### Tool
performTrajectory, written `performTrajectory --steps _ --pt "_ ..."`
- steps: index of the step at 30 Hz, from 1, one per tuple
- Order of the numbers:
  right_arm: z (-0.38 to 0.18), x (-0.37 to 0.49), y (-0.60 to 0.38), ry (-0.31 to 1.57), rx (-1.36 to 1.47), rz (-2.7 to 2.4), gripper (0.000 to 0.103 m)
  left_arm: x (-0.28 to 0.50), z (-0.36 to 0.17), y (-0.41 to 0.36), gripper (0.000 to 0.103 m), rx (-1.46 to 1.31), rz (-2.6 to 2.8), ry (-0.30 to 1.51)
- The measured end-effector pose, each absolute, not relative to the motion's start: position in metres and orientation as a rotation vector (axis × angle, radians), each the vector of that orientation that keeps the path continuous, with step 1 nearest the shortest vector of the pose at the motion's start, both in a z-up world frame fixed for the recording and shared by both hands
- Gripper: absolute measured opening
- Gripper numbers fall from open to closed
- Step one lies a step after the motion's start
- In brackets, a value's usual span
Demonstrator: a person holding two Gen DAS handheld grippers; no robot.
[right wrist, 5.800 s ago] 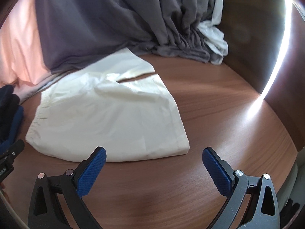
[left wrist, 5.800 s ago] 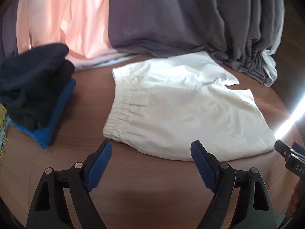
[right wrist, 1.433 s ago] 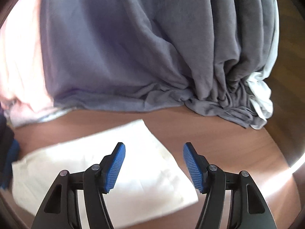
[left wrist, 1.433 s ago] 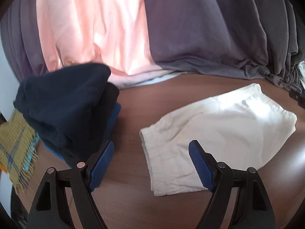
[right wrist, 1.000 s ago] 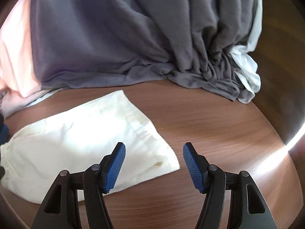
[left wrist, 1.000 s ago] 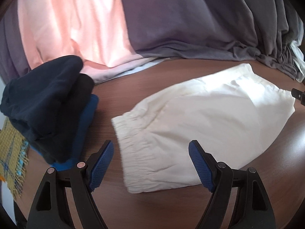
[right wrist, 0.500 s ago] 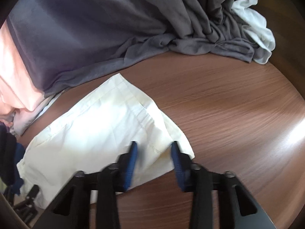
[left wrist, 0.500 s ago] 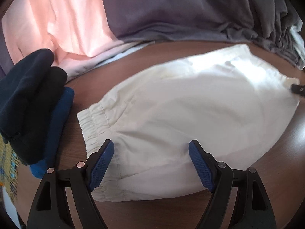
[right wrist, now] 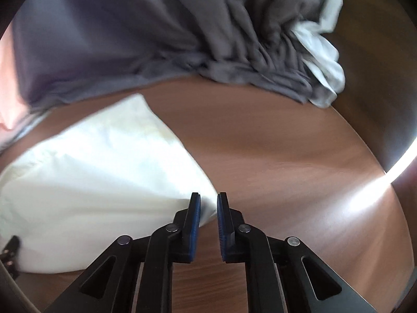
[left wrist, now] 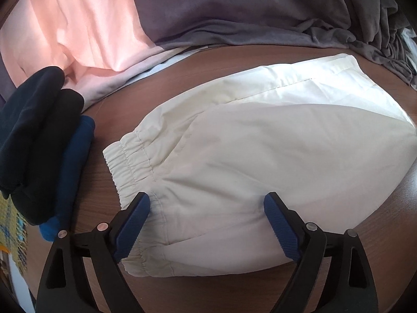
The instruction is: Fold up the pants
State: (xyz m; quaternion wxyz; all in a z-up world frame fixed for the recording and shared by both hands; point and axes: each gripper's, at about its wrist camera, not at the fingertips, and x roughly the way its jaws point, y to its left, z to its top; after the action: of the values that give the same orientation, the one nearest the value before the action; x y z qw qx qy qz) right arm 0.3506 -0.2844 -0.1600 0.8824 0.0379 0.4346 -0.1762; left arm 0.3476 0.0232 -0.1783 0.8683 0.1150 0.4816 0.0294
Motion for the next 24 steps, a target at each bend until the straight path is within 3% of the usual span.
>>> performTrajectory --steps 4,6,11,24 --pt "-0.154 0.34 -0.304 0.879 0.068 -0.467 0.021 0.341 -0.163 0.013 0.089 0.282 0.051 0.956" --pt "-0.146 0.332 -0.306 0.86 0.089 -0.43 0.036 0.335 -0.147 0.005 0.089 0.306 0.016 0.884" --pt "-0.127 0.31 -0.306 0.786 0.205 -0.334 0.052 0.342 -0.107 -0.015 0.089 0.386 -0.178 0.691" --pt "-0.129 0.305 -0.296 0.735 0.368 -0.338 0.056 0.448 -0.082 -0.088 0.089 0.532 -0.685 0.593"
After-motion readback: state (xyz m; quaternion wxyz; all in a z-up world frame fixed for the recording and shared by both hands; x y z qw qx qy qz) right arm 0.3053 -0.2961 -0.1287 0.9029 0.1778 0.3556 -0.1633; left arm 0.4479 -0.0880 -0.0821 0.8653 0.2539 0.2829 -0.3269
